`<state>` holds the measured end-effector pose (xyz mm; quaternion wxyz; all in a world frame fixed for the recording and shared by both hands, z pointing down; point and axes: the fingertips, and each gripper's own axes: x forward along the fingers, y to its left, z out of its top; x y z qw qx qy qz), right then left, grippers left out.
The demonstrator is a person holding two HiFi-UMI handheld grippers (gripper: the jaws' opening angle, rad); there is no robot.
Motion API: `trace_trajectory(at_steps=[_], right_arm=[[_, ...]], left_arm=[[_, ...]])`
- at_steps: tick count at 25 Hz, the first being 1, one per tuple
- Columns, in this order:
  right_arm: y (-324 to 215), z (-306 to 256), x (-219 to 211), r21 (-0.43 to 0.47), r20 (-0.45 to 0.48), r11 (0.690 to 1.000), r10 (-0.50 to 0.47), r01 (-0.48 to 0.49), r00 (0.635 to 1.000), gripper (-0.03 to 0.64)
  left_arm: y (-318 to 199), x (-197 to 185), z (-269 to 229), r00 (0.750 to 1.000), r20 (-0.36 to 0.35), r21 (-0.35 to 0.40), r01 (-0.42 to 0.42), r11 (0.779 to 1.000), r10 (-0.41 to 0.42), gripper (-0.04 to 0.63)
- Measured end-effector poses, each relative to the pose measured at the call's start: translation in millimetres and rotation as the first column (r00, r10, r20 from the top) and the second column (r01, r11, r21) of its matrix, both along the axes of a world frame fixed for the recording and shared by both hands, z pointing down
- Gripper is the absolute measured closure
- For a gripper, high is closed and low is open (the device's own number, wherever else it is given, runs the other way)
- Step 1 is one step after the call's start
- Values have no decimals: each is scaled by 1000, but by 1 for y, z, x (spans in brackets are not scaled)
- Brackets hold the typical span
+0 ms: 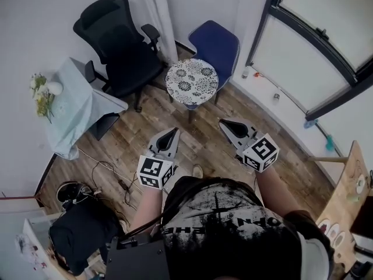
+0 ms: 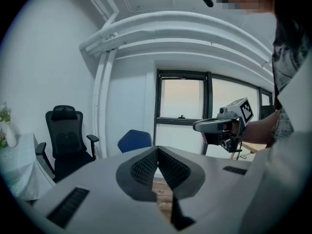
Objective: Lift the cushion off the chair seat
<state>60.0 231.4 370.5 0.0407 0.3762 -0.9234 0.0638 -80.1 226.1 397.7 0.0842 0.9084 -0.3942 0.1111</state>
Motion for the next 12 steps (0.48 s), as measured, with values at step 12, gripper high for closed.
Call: trace_trajectory(at_steps=[12], right_arm=[[-62,19,-37,-10,-33,997,71,-71,997,598]], left_arm=[[-66,-44,22,999,-6,-32,-42,999,41,583]])
